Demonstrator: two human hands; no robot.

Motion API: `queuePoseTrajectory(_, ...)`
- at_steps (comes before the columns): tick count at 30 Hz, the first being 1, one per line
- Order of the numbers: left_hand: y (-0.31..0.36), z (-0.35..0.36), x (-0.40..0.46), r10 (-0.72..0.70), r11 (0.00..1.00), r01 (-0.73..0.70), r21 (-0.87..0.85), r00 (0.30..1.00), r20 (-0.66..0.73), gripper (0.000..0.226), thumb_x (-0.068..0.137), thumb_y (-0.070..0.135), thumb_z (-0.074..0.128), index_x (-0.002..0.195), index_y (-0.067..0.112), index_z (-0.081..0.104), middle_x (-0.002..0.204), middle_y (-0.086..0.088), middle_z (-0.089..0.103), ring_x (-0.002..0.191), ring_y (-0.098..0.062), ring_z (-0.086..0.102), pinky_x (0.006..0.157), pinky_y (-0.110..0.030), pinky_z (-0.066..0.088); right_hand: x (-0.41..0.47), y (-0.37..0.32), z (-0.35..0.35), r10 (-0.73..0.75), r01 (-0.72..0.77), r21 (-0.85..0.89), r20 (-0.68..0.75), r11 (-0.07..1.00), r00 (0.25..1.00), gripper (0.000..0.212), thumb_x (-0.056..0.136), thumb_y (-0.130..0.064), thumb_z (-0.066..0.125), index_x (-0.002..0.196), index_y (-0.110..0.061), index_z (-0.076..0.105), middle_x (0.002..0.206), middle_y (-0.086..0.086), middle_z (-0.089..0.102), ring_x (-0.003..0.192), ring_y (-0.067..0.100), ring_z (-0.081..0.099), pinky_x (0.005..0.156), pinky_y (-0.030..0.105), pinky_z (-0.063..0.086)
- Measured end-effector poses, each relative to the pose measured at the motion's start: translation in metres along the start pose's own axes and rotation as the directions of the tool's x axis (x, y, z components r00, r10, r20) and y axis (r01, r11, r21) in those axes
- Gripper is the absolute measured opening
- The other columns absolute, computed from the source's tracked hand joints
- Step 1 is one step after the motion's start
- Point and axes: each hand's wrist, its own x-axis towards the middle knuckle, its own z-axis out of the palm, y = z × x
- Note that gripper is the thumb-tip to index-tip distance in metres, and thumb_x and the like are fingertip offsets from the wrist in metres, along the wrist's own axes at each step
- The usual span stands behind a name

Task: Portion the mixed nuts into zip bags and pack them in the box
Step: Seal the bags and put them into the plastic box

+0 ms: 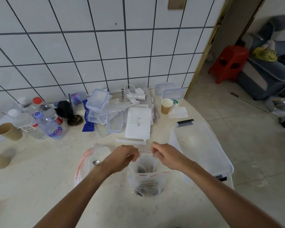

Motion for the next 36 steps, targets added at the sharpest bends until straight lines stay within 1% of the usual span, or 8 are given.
queuePoseTrajectory(3,0.007,-0.001,-0.003,-0.045,0.998,0.051,-0.039,0.989,0.14,0.034,0.095,0.0,0.051,0.099,0.023,0.075,0.097,0.014,0.067,0.09,-0.009,0.064,0.085,-0.033,0.053,-0.008,0.0,-0.003,0.024,-0.024,0.002,0.085,1.0,0.996,0.028,0.104,-0.007,0.046,0.099,-0.02,0.071,0.103,-0.002,0.071,0.083,0.017,0.064,0.075,0.031,0.05)
queuePoseTrajectory(6,0.019,-0.002,-0.01,-0.109,0.984,0.135,-0.115,0.971,0.215,0.027,0.101,0.028,0.05,0.106,0.034,0.076,0.104,0.021,0.065,0.098,-0.002,0.061,0.093,-0.028,0.049,-0.016,-0.001,-0.004,0.066,-0.073,0.042,0.144,0.996,0.987,0.03,0.104,-0.013,0.047,0.112,-0.016,0.076,0.118,-0.003,0.072,0.103,0.016,0.067,0.093,0.036,0.054)
queuePoseTrajectory(9,0.026,0.0,-0.019,-0.137,0.98,0.166,-0.113,0.964,0.226,0.036,0.088,0.071,0.059,0.102,0.041,0.072,0.106,0.022,0.065,0.1,0.002,0.06,0.092,-0.025,0.049,-0.024,-0.003,-0.006,0.104,-0.134,0.144,0.199,0.98,0.975,0.038,0.095,-0.049,0.06,0.113,-0.02,0.076,0.118,-0.007,0.07,0.109,0.011,0.065,0.097,0.037,0.054)
queuePoseTrajectory(12,0.031,0.005,-0.026,-0.135,0.99,0.14,-0.008,0.968,0.213,0.053,0.073,0.084,0.067,0.104,0.042,0.068,0.104,0.021,0.063,0.098,0.001,0.058,0.087,-0.022,0.048,-0.031,-0.005,-0.002,0.117,-0.133,0.055,0.225,0.99,0.967,0.071,0.068,-0.083,0.07,0.114,-0.029,0.073,0.115,-0.015,0.066,0.103,0.007,0.063,0.091,0.032,0.054)
queuePoseTrajectory(16,0.032,0.014,-0.032,-0.07,0.998,0.069,0.013,0.988,0.135,0.037,0.087,0.067,0.069,0.103,0.034,0.075,0.1,0.013,0.068,0.09,-0.005,0.059,0.078,-0.026,0.049,-0.035,-0.003,0.01,0.047,-0.048,-0.001,0.175,0.999,0.983,0.047,0.085,-0.062,0.073,0.109,-0.022,0.076,0.107,-0.007,0.07,0.096,0.014,0.065,0.086,0.038,0.054)
queuePoseTrajectory(23,0.032,0.02,-0.04,-0.122,0.953,0.107,-0.283,0.992,-0.036,0.019,0.09,0.045,0.077,0.09,0.026,0.082,0.084,0.014,0.073,0.074,-0.009,0.067,0.068,-0.037,0.053,-0.04,-0.006,0.018,0.093,-0.096,0.171,0.023,0.981,0.995,0.021,0.093,-0.033,0.074,0.095,-0.014,0.082,0.092,0.001,0.076,0.086,0.021,0.069,0.082,0.043,0.056)
queuePoseTrajectory(31,0.048,-0.003,-0.032,-0.207,0.833,0.135,-0.536,0.975,-0.077,0.012,0.08,0.036,0.083,0.085,0.025,0.085,0.08,0.007,0.079,0.072,-0.008,0.071,0.073,-0.027,0.056,-0.052,-0.019,-0.006,0.083,-0.027,0.441,-0.108,0.897,0.991,0.012,0.092,-0.022,0.078,0.088,-0.011,0.082,0.073,-0.016,0.072,0.068,-0.004,0.062,0.068,0.013,0.042)
queuePoseTrajectory(36,0.086,-0.05,-0.012,-0.175,0.802,0.062,-0.594,0.975,-0.135,0.024,0.08,0.042,0.079,0.093,0.023,0.085,0.079,0.006,0.079,0.07,0.0,0.066,0.07,-0.013,0.049,-0.067,-0.03,-0.046,0.114,0.077,0.655,-0.244,0.752,0.963,0.017,0.095,-0.034,0.072,0.096,-0.021,0.083,0.093,0.025,0.074,0.078,0.021,0.058,0.076,0.031,0.039)
